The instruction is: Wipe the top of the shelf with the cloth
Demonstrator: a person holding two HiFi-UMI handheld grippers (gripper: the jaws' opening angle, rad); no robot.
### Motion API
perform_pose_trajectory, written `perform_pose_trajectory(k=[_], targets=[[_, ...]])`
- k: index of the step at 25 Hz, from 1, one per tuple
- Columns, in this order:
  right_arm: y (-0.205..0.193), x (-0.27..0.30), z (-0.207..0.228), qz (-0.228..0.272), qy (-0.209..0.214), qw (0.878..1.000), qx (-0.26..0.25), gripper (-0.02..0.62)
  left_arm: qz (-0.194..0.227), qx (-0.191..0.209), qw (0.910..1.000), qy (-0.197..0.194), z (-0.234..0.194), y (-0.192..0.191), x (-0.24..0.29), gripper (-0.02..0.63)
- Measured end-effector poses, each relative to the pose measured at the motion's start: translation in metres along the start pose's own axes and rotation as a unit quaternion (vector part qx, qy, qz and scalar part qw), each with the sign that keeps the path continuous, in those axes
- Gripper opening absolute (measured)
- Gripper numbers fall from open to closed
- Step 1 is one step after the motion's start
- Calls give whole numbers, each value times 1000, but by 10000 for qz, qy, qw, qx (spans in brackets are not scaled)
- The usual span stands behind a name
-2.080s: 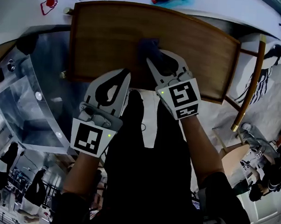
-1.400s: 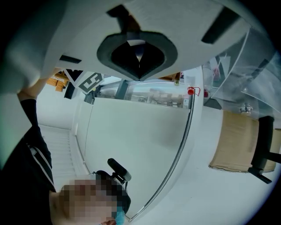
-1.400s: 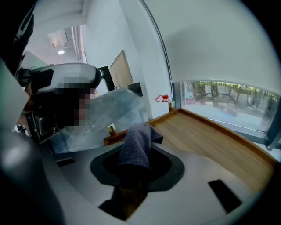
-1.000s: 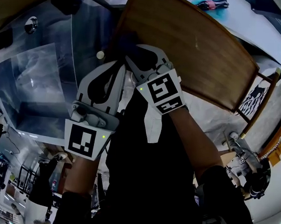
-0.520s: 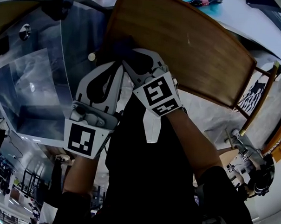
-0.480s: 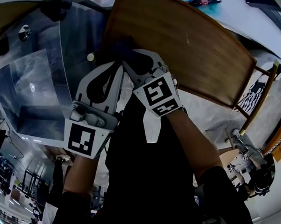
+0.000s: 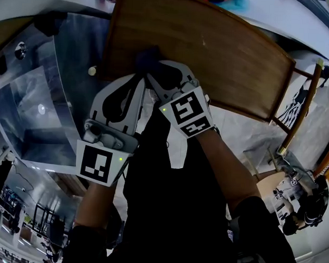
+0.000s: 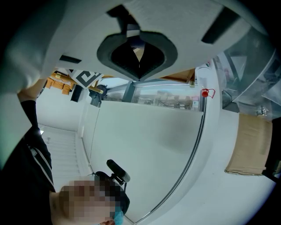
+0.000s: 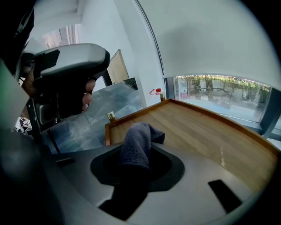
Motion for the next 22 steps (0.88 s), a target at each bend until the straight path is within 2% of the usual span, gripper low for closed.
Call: perform_pose_trajectory(k=[22], targets=[[-49, -92, 73, 112, -651, 9965, 520, 106, -145, 355, 9970, -679, 88, 17, 59, 18]])
Point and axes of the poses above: the fingertips, and each gripper's own axes: x forward along the fingers, z to its right, y out of its top, the point moved 5 cm from there along -x, backward along the fingers, and after that the axes turned 9 degrees about x, right-handed, at the moved point
